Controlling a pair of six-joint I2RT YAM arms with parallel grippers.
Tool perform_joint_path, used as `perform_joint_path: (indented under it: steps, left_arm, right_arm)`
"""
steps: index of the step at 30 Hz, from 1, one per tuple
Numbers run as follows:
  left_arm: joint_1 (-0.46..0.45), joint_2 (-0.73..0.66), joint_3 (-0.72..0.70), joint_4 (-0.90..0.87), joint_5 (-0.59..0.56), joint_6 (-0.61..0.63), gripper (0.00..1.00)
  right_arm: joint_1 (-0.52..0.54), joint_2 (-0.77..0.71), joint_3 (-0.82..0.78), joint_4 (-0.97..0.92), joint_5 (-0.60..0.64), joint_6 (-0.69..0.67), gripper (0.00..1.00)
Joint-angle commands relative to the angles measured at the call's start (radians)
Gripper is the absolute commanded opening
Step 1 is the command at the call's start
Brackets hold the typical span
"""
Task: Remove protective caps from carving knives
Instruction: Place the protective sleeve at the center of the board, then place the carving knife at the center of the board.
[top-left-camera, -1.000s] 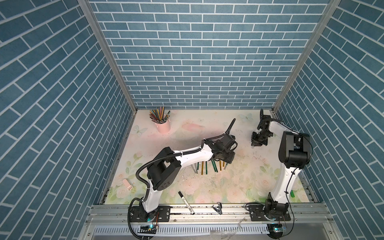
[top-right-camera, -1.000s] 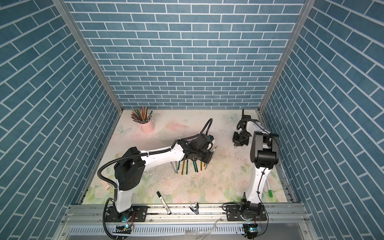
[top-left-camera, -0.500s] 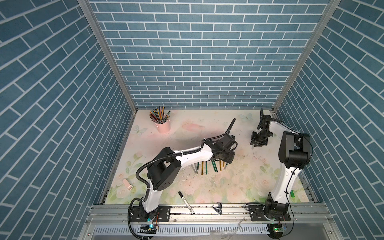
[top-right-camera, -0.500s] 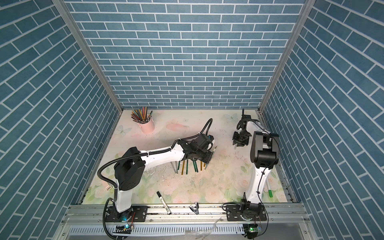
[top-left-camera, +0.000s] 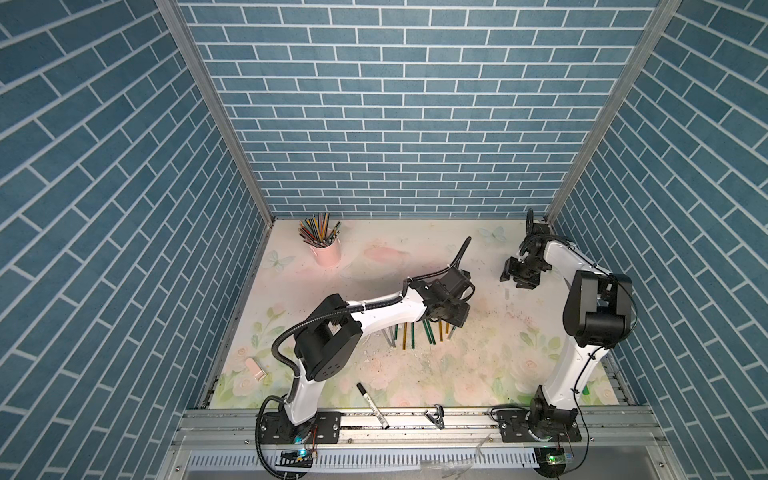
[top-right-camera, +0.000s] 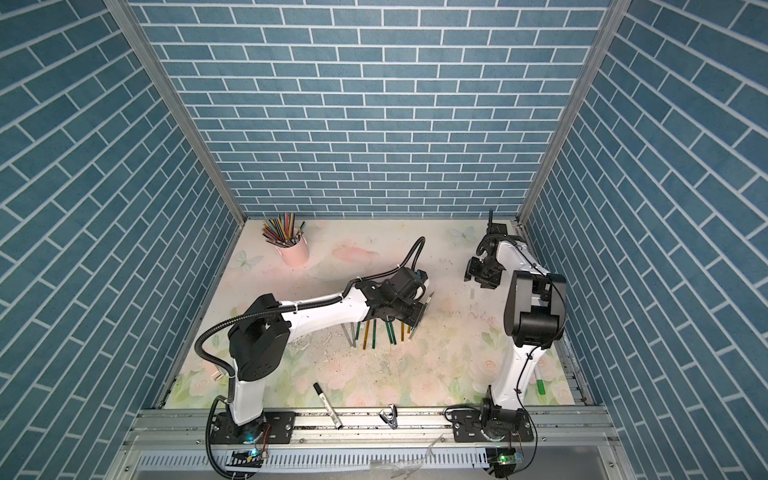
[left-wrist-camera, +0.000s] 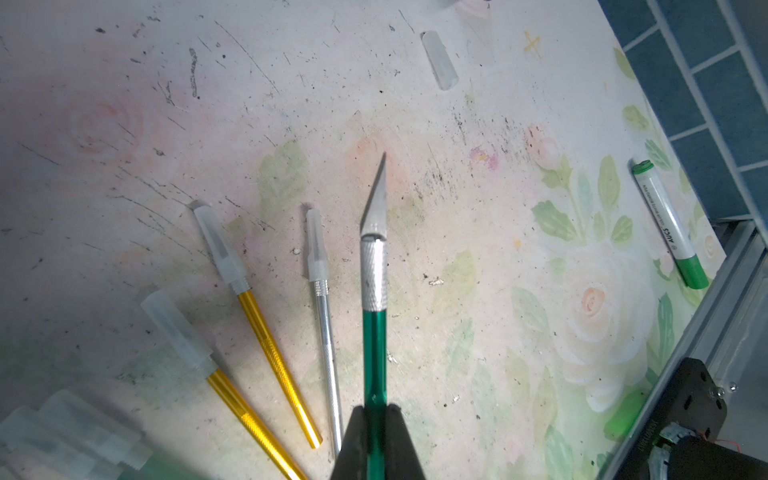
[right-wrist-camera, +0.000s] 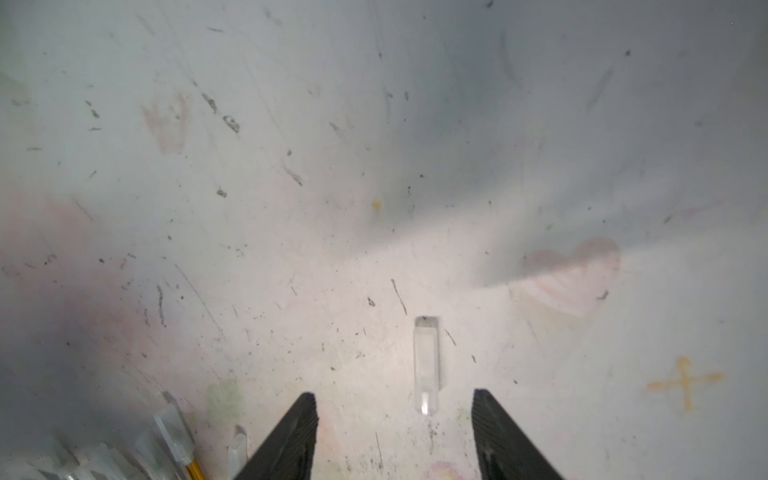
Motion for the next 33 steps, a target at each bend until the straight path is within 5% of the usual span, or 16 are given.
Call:
perform_joint_path:
  steps: [1, 20, 33]
  left_arm:
    - [0.004, -0.023, -0.011, 0.022, -0.014, -0.014, 0.00]
    - [-0.009, -0.014, 0.015, 0.012, -0.017, -0.020, 0.01]
    - [-0.088, 0.127, 0.201, -0.085, -0.068, -0.101, 0.01]
  right_arm:
    - [0.004, -0.058, -0.027, -0.015, 0.000, 0.008, 0.66]
    - [-0.001, -0.343, -0.258, 0.061, -0.019, 0.024, 0.97]
    - [-0.064, -0.522, -0.433, 0.048, -0.017, 0.023, 0.98]
